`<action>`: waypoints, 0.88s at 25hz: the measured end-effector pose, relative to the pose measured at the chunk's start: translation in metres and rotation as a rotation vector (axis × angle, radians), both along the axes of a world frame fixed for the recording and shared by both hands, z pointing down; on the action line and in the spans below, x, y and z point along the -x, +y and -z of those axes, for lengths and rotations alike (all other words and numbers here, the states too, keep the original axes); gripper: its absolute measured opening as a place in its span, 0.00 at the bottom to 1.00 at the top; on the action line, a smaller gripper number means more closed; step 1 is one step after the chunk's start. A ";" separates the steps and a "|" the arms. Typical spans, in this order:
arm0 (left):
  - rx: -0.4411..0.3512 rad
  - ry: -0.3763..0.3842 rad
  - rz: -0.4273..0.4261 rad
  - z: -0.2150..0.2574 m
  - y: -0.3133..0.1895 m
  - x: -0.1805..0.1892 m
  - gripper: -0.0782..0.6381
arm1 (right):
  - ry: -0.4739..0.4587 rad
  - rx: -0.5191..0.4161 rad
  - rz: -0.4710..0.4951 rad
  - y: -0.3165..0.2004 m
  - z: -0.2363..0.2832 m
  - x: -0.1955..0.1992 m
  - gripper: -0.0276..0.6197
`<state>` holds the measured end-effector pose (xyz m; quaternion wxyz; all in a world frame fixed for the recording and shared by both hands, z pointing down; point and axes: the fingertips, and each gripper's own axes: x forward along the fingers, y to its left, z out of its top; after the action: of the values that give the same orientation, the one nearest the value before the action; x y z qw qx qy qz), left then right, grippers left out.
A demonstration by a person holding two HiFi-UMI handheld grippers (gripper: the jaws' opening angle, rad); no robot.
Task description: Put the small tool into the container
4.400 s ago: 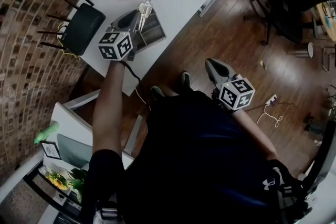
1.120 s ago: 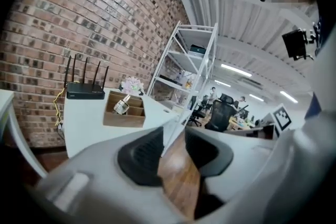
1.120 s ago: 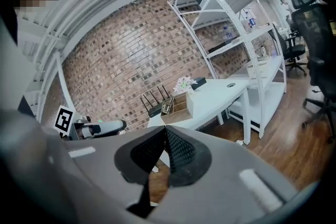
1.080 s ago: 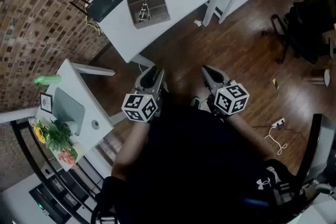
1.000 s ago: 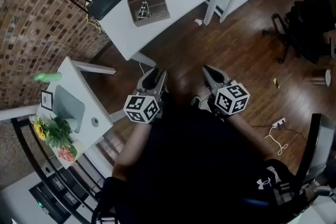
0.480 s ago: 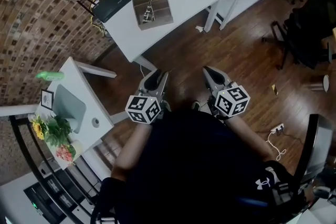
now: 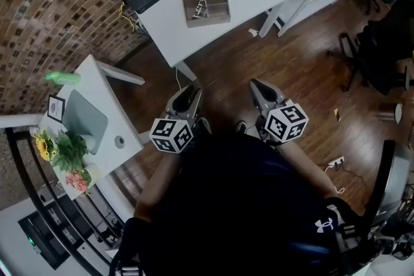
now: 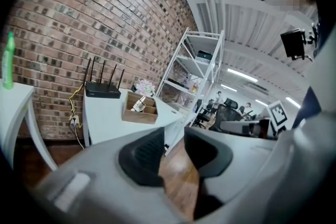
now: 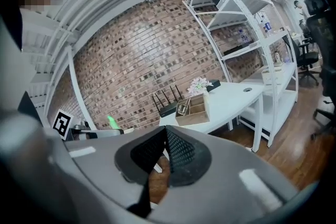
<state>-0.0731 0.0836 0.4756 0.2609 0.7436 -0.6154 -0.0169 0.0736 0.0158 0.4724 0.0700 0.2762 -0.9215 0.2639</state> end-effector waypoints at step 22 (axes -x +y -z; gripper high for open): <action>-0.008 -0.017 -0.047 0.001 0.009 0.019 0.27 | 0.045 -0.032 0.038 0.020 0.002 0.035 0.06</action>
<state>-0.0925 0.0925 0.4746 0.2530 0.7591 -0.5998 -0.0067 0.0388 0.0354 0.4701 0.0913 0.2658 -0.9288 0.2415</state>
